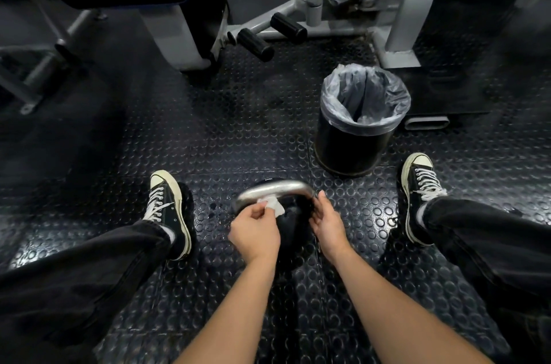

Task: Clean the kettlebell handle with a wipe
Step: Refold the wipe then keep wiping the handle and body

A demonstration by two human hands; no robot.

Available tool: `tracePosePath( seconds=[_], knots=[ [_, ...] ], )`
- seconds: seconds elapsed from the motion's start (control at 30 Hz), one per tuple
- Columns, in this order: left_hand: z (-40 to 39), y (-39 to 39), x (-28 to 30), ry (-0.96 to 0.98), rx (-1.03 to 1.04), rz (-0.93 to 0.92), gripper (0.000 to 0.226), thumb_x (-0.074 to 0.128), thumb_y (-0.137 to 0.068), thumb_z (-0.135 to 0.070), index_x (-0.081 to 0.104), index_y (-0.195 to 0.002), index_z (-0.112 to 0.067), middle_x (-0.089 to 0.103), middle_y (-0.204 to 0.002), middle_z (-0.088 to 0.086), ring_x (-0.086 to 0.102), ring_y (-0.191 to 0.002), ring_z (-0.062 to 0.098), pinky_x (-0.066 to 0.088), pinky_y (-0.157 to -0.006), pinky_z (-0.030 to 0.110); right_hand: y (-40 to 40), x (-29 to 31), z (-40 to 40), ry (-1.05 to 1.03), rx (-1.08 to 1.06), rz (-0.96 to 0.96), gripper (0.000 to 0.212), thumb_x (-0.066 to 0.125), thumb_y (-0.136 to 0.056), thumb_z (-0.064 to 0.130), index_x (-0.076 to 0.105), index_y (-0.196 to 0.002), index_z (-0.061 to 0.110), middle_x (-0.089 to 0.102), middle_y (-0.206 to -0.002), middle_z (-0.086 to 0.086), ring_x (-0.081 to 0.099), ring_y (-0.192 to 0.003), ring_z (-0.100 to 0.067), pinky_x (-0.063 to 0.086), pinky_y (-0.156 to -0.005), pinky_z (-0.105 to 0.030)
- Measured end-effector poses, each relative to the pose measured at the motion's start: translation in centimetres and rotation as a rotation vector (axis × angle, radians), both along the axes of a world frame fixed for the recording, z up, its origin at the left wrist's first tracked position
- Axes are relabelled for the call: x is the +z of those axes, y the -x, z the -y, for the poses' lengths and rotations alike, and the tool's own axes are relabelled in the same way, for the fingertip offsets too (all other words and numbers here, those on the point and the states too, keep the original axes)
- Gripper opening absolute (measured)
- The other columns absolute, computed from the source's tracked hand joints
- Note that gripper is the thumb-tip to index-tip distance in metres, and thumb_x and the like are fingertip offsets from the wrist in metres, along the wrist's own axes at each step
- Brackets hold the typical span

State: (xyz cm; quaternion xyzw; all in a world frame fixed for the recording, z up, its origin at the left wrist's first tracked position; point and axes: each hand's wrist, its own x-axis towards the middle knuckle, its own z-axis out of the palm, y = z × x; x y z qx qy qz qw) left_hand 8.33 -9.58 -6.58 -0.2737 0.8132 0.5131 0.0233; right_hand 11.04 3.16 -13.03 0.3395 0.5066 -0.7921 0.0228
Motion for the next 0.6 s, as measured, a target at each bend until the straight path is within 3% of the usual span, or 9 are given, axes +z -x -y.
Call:
tracePosePath(
  seconds=[0.1,0.2,0.27,0.33,0.4,0.5,0.6],
  knots=[
    [-1.6,0.5,0.6,-0.623,0.497,0.098,0.009,0.074,-0.087,-0.006,0.073,-0.094,-0.011,0.073,-0.088,0.002,0.069,-0.071,0.012,0.053,-0.061,0.018,0.1,-0.2,0.1,0.008,-0.006,0.006,0.038,0.04,-0.105,0.046,0.069,-0.092,0.026,0.077,-0.085,0.017,0.07,-0.083,0.006,0.045,-0.083,-0.02],
    [-1.9,1.0,1.3,-1.005,0.628,0.186,0.025,0.06,-0.094,0.004,0.063,-0.119,0.003,0.069,-0.113,0.012,0.068,-0.082,0.013,0.055,-0.071,0.02,0.2,0.0,0.1,0.013,-0.019,-0.007,0.034,0.04,-0.106,0.044,0.067,-0.095,0.027,0.076,-0.081,0.021,0.07,-0.08,0.008,0.046,-0.081,-0.02],
    [-1.5,1.9,1.3,-1.129,0.569,0.214,0.022,0.051,-0.099,0.002,0.059,-0.12,0.005,0.066,-0.12,0.011,0.064,-0.096,0.013,0.052,-0.095,0.024,0.2,0.0,0.0,0.016,-0.021,-0.012,0.032,0.041,-0.106,0.043,0.066,-0.096,0.028,0.076,-0.08,0.021,0.068,-0.082,0.007,0.046,-0.081,-0.019],
    [-1.2,2.4,1.3,-1.196,0.529,0.205,0.018,0.041,-0.104,0.001,0.059,-0.102,0.005,0.06,-0.125,0.011,0.057,-0.107,0.014,0.042,-0.108,0.026,0.2,0.1,0.1,0.023,-0.022,-0.011,0.032,0.042,-0.105,0.044,0.067,-0.097,0.027,0.076,-0.085,0.019,0.068,-0.086,0.006,0.046,-0.083,-0.019],
    [-1.1,1.8,0.8,-1.245,0.537,0.189,0.017,0.041,-0.105,-0.002,0.057,-0.102,0.005,0.058,-0.127,0.013,0.057,-0.107,0.015,0.041,-0.108,0.026,0.1,-0.1,0.1,0.029,-0.03,-0.012,0.031,0.043,-0.104,0.045,0.067,-0.099,0.028,0.076,-0.088,0.018,0.067,-0.089,0.005,0.046,-0.084,-0.018],
    [-0.7,0.5,0.3,-1.3,0.524,0.159,0.027,0.046,-0.105,-0.007,0.052,-0.13,0.002,0.062,-0.113,0.011,0.061,-0.102,0.015,0.045,-0.105,0.029,0.2,-0.3,0.1,-0.014,-0.01,-0.018,0.032,0.042,-0.103,0.049,0.068,-0.1,0.029,0.076,-0.09,0.019,0.068,-0.089,0.006,0.045,-0.083,-0.017],
    [-0.6,1.4,-0.2,-1.319,0.539,0.144,0.034,0.042,-0.106,-0.005,0.047,-0.138,0.003,0.061,-0.116,0.012,0.06,-0.106,0.017,0.044,-0.106,0.03,0.0,-0.4,0.1,-0.006,-0.006,0.0,0.036,0.043,-0.103,0.052,0.07,-0.102,0.028,0.077,-0.099,0.016,0.068,-0.096,0.005,0.045,-0.088,-0.019]
  ],
)
